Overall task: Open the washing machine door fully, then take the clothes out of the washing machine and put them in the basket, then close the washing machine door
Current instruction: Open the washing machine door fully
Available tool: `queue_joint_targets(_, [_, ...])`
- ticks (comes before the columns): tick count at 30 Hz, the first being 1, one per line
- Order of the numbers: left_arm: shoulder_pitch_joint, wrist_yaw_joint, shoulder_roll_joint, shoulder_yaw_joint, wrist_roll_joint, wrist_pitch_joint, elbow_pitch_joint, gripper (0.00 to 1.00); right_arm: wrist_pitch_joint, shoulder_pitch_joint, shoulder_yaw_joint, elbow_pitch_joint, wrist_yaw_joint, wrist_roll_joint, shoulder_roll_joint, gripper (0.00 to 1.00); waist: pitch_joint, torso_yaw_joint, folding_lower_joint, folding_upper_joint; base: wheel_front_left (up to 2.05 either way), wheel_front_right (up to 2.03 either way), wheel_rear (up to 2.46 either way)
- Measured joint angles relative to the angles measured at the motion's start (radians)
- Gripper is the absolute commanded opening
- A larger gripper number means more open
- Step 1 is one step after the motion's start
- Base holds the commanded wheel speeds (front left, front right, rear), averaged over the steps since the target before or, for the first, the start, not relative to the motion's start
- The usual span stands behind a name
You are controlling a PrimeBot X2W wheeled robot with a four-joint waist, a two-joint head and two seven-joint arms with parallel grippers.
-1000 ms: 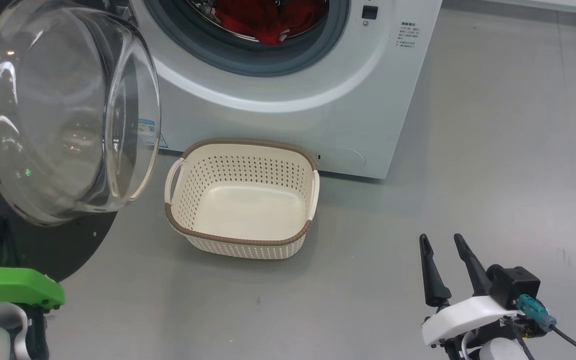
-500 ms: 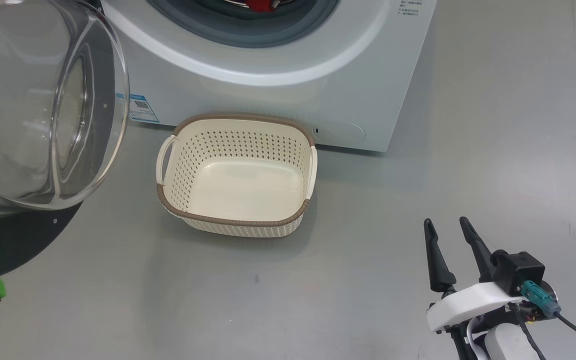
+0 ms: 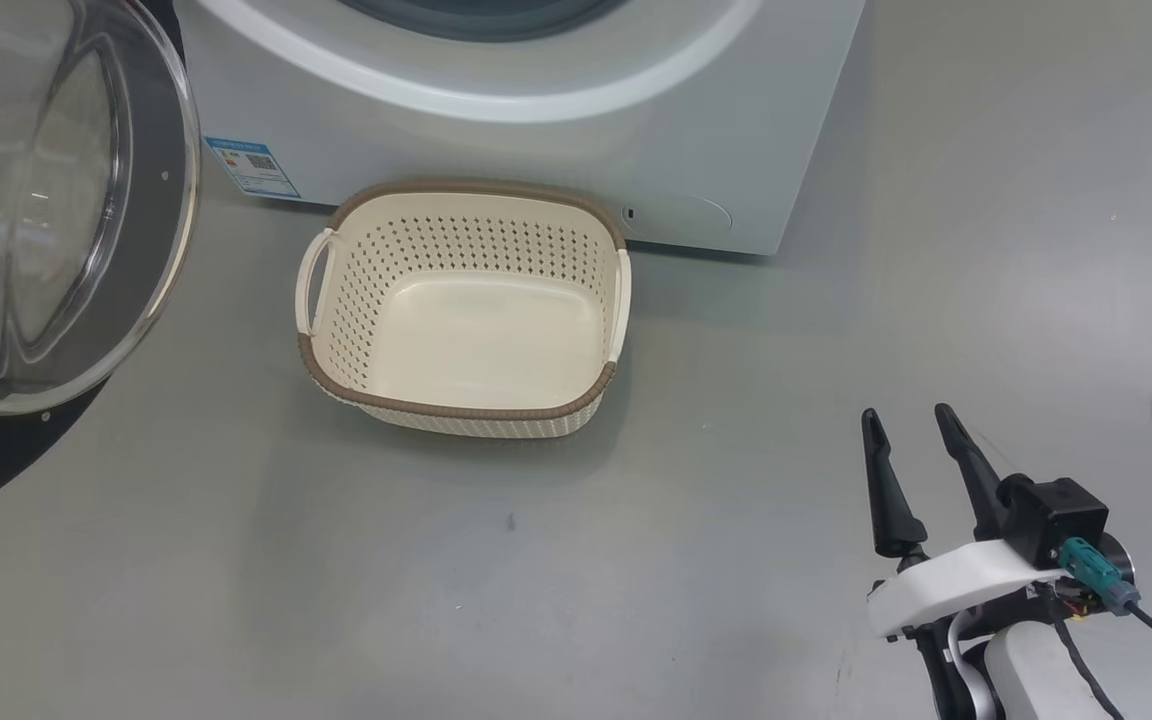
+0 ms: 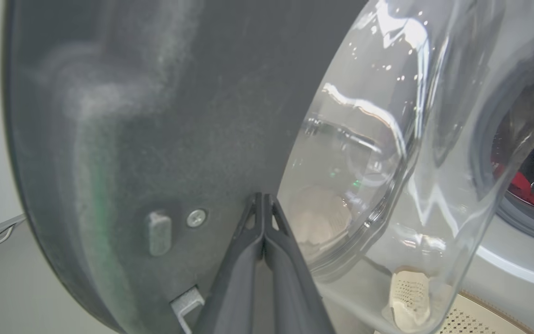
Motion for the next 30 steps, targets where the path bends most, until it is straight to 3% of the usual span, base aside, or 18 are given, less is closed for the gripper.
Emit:
queue_joint_targets(17, [-0.035, -0.002, 0.015, -0.053, 0.02, -0.019, 0.081, 0.0, 0.0, -0.009, -0.005, 0.025, -0.004, 0.0, -0.006, 1.0, -0.018, 0.013, 0.0, 0.0, 0.0, 0.0, 0.0])
queue_joint_targets(30, [-0.001, -0.056, -0.029, -0.168, 0.083, -0.05, 0.073, 0.0, 0.0, -0.008, -0.005, 0.06, -0.002, 0.011, 0.007, 1.0, -0.12, 0.002, 0.0, 0.0, 0.0, 0.0, 0.0])
